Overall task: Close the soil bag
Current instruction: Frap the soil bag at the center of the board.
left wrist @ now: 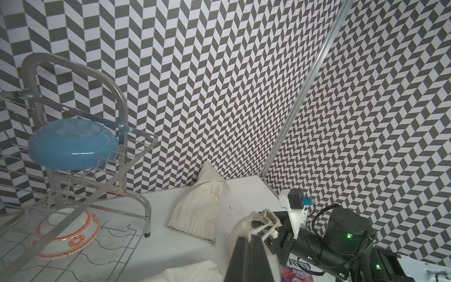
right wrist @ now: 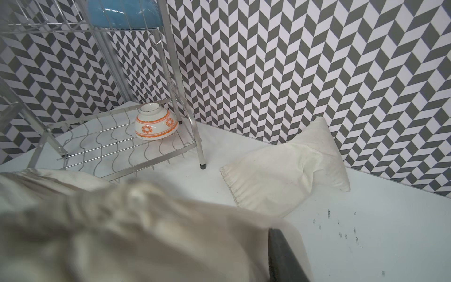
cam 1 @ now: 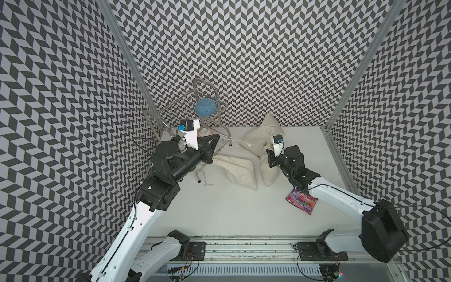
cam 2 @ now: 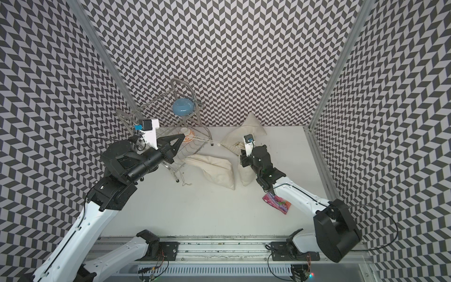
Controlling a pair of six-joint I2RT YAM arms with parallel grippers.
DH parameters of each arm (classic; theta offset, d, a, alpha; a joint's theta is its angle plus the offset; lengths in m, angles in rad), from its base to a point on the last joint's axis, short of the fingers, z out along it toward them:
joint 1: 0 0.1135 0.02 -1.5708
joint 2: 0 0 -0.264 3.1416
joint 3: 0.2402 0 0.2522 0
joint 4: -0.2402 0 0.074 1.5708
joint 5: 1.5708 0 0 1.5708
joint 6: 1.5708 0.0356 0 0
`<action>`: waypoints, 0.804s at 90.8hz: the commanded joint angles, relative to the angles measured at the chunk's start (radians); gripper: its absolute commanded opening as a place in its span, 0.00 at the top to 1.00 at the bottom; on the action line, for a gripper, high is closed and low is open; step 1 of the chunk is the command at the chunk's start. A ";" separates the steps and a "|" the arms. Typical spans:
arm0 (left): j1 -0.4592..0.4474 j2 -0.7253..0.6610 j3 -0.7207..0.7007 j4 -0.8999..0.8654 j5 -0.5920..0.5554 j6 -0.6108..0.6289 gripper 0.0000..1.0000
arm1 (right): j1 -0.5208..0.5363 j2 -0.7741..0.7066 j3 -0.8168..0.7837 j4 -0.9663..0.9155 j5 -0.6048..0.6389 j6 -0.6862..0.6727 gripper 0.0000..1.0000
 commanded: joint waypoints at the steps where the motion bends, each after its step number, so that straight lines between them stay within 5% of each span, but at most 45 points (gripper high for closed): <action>1: 0.061 -0.055 -0.035 0.213 -0.039 -0.031 1.00 | -0.052 0.041 -0.052 -0.034 -0.023 0.014 0.65; 16: 0.076 -0.019 -0.071 0.252 0.067 -0.044 1.00 | 0.050 -0.090 -0.108 0.112 -0.185 -0.100 0.40; 28: 0.083 -0.017 -0.071 0.253 0.086 -0.044 1.00 | 0.148 -0.130 -0.063 0.123 -0.193 -0.188 0.30; 60: 0.095 -0.044 -0.058 0.244 0.098 -0.043 1.00 | 0.281 -0.016 0.113 0.121 -0.222 -0.289 0.27; 73: 0.096 -0.048 -0.054 0.245 0.104 -0.044 1.00 | 0.286 0.038 0.171 0.140 -0.153 -0.302 0.38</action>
